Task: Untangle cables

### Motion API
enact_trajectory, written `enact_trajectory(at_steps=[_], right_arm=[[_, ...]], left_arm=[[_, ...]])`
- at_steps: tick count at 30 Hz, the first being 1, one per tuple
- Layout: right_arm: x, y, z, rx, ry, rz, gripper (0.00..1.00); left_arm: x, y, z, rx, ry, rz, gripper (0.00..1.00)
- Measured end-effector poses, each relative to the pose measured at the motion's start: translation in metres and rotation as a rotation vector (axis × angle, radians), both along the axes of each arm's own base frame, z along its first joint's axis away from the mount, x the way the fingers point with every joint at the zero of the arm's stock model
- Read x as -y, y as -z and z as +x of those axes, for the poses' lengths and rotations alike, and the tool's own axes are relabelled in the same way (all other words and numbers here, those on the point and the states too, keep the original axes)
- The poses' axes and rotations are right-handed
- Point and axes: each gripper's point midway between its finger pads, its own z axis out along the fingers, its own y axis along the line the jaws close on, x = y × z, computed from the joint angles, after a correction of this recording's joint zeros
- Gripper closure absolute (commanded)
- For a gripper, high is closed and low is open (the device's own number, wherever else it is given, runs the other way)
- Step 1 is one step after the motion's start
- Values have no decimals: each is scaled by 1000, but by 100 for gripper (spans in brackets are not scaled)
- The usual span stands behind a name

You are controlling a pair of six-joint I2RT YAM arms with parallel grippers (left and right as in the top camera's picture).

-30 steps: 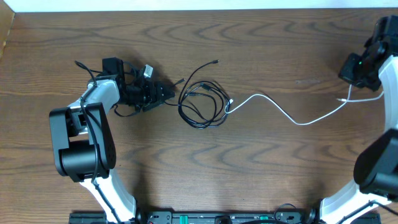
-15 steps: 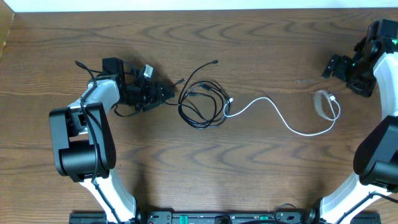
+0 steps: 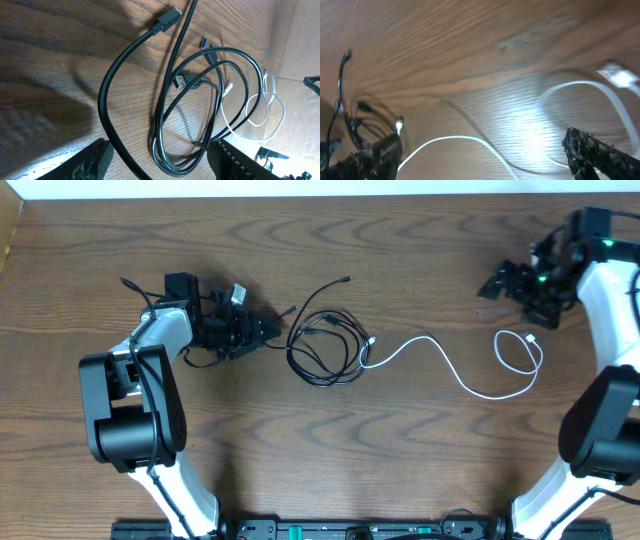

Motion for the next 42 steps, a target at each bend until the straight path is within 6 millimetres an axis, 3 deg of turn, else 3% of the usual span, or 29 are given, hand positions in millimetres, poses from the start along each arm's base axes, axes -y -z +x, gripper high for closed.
enact_trajectory(at_steps=[7, 15, 19, 22, 25, 31, 37, 38, 39, 42], right_arm=[[-72, 5, -11, -38, -129, 23, 1], [-162, 28, -56, -174, -198, 46, 1], [-200, 36, -65, -155, -237, 47, 1], [-223, 40, -69, -124, -258, 13, 16], [-233, 44, -73, -106, -250, -38, 30], [-236, 48, -76, -88, -177, -132, 41], [-237, 54, -79, -82, -128, -172, 73], [-238, 54, -80, -80, -125, -174, 80], [-238, 55, -79, -78, -121, -175, 96], [-240, 55, -79, -72, -112, -174, 99]], left_arm=[[0, 0, 0, 0, 0, 0, 35], [0, 0, 0, 0, 0, 0, 35], [0, 0, 0, -1, 0, 0, 35], [0, 0, 0, -1, 0, -1, 35], [0, 0, 0, -2, 0, -1, 35], [0, 0, -1, -5, 0, -1, 35], [0, 0, -1, -5, 0, -1, 35], [0, 0, -1, -5, 0, -1, 35], [0, 0, -1, -5, 0, -1, 35], [0, 0, -1, -5, 0, -1, 35]])
